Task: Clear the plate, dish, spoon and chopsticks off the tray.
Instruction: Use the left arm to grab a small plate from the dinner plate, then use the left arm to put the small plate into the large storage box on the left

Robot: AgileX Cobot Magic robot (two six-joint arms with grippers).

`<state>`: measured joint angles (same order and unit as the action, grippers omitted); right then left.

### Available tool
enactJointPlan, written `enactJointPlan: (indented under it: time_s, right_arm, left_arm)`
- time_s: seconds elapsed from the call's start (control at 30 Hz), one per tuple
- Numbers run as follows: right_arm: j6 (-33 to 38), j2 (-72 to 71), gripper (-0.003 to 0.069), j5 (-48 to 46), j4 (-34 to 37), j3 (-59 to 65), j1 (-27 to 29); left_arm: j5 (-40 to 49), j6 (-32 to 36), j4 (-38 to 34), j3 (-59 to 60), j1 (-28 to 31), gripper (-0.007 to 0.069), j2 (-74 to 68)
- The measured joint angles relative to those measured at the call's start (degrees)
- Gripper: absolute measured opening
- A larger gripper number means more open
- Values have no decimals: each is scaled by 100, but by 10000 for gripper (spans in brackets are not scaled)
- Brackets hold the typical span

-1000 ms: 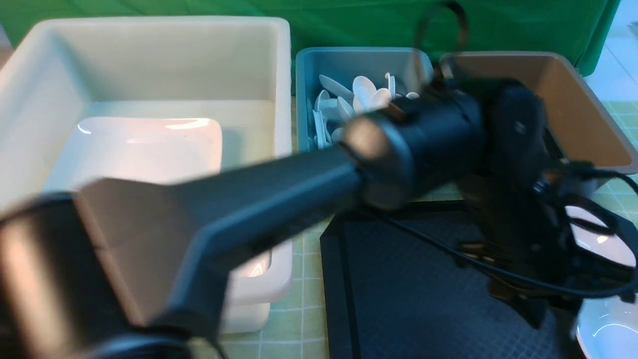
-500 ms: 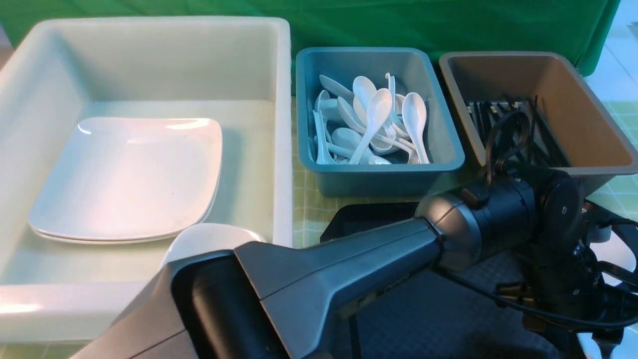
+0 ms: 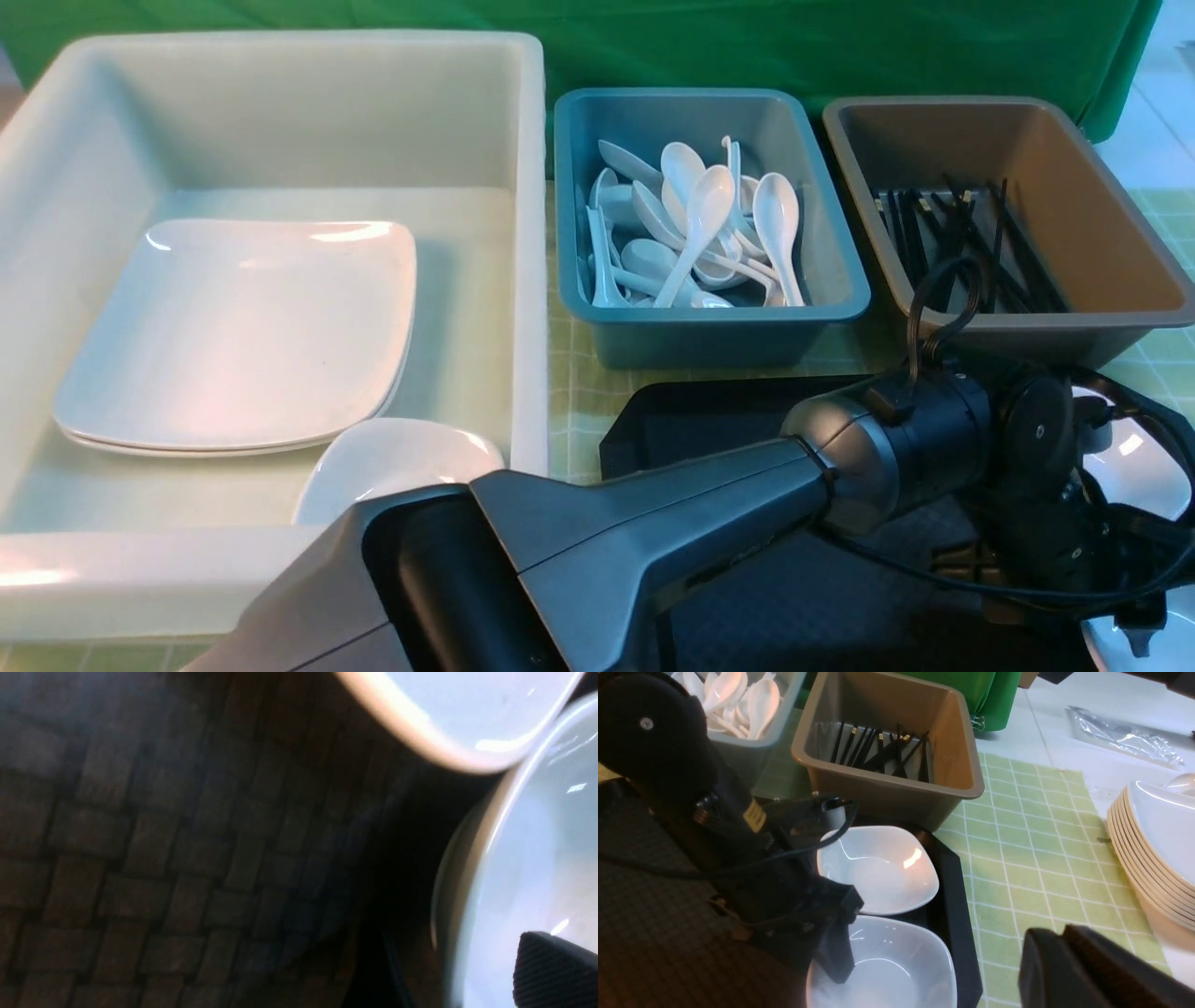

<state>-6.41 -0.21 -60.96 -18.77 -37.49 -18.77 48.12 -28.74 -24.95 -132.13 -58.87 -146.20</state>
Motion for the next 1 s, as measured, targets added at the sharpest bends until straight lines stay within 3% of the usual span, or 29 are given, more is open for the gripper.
enactJointPlan:
  time_s: [0.17, 0.3, 0.33, 0.43, 0.6, 0.77, 1.0]
  right_arm:
    - [-5, 0, 43, 0, 4, 0, 0]
    - [-5, 0, 43, 5, 12, 0, 0]
    - [-11, 0, 46, 17, 12, 0, 0]
    - [-11, 0, 50, 17, 12, 0, 0]
    - [-11, 0, 50, 17, 17, 0, 0]
    - [-4, 0, 50, 36, 17, 0, 0]
    - [0, 0, 61, 80, 17, 0, 0]
  left_arm:
    - [-226, -4, -117, 0, 0, 312, 0]
    - [-233, -4, -129, 0, 0, 171, -49]
    - [-191, -4, -129, 0, 0, 85, -66]
    - [-131, 106, -197, 0, 5, 18, -31]
    - [215, 388, 48, 11, 31, 8, 374]
    - [868, 579, 871, 11, 277, 8, 1526]
    - [1877, 972, 1976, 19, 1377, 8, 3633]
